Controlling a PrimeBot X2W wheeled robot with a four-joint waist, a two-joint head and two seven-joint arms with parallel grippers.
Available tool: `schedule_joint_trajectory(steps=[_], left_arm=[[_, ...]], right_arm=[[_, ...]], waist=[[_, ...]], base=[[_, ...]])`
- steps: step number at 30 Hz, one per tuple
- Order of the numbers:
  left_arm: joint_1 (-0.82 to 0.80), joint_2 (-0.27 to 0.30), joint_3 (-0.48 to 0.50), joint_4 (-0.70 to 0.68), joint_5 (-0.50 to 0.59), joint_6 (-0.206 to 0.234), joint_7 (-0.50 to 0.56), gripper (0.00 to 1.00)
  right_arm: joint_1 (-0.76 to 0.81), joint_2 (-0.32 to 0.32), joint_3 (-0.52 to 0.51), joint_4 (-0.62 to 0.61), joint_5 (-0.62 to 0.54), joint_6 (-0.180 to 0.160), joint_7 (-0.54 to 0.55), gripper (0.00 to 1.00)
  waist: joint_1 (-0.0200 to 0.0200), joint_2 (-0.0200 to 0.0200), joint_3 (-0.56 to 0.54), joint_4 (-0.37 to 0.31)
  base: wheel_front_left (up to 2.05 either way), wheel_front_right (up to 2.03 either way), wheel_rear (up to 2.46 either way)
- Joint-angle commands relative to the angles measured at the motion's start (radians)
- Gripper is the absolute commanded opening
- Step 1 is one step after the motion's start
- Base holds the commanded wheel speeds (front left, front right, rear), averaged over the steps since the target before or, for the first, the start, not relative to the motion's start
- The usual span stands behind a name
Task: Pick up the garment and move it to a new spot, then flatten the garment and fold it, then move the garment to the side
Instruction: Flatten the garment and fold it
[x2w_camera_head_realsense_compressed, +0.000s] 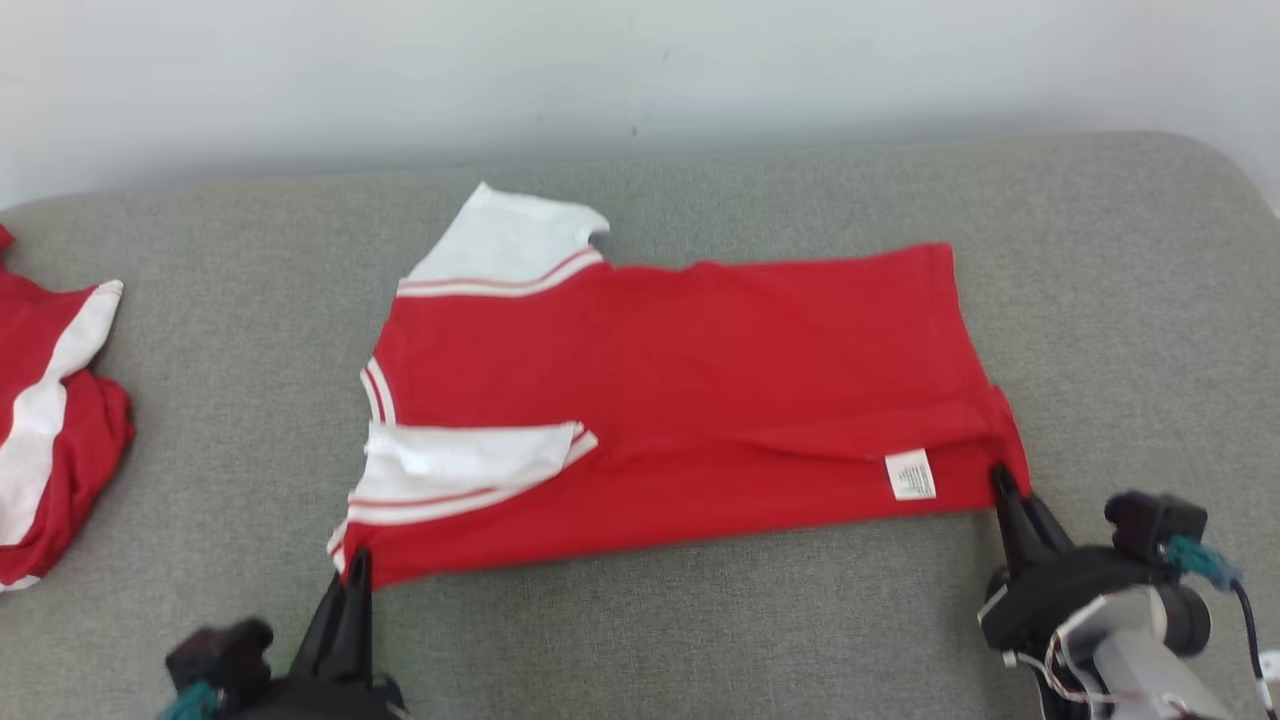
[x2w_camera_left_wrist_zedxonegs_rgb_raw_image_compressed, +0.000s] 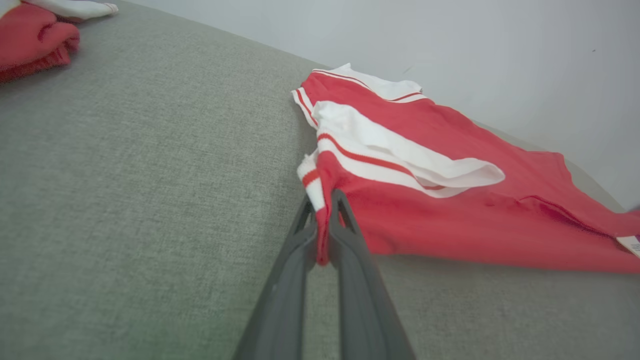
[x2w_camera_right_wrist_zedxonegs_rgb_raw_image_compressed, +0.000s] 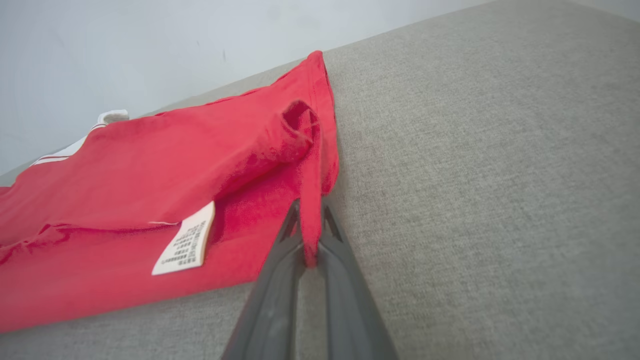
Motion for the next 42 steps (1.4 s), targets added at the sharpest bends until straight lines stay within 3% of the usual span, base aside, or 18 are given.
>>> schedule_joint_trajectory(steps=[1,16,17,18,19,20,27,33,42], left_arm=[[0.057,0.000,0.016,-0.033,-0.001,0.007,-0.003,0.00],[0.237,-0.018,-0.003,-0.153,0.017,0.059,0.022,0.00],[0.240,-0.016,-0.004,-0.149,0.019,0.062,0.022,0.00],[0.240,-0.013,-0.006,-0.145,0.026,0.067,0.021,0.15],[0.239,-0.015,-0.004,-0.142,0.025,0.069,0.019,0.71],[0.236,-0.018,-0.001,-0.139,0.023,0.068,0.016,1.00],[0.218,-0.016,0.046,-0.170,0.058,0.066,-0.002,1.00],[0.219,-0.009,0.130,-0.272,0.199,0.086,-0.002,1.00],[0.270,-0.033,0.251,-0.376,0.337,0.071,-0.003,1.00]], right_arm=[[0.054,-0.007,-0.011,-0.034,0.014,-0.002,0.005,0.00],[0.367,0.038,-0.165,-0.305,-0.020,-0.002,0.106,0.00],[0.378,0.044,-0.174,-0.322,-0.031,-0.002,0.114,0.12],[0.387,0.052,-0.185,-0.337,-0.042,-0.002,0.121,0.47],[0.395,0.063,-0.195,-0.351,-0.047,-0.002,0.129,1.00],[0.399,0.076,-0.204,-0.366,-0.046,-0.002,0.134,1.00],[0.409,0.110,-0.249,-0.475,-0.117,-0.002,0.128,1.00],[0.386,0.125,-0.235,-0.548,-0.161,-0.002,0.083,1.00],[0.382,0.145,-0.219,-0.599,-0.250,-0.002,0.009,1.00]], waist=[[0.0001,0.0000,-0.020,-0.001],[0.0001,0.0000,-0.039,0.021],[0.0001,0.0000,-0.039,0.021],[0.0001,0.0000,-0.040,0.021],[0.0001,0.0000,-0.041,0.021],[0.0001,0.0000,-0.042,0.021],[0.0001,0.0000,-0.058,0.018],[0.0001,0.0000,-0.074,0.016],[0.0001,0.0000,-0.114,0.003]], base=[[0.00,0.00,0.00],[0.00,0.00,0.00],[0.00,0.00,0.00],[0.00,0.00,0.00],[0.00,0.00,0.00],[0.00,0.00,0.00],[0.00,0.00,0.00],[0.00,0.00,0.00],[0.00,0.00,0.00]])
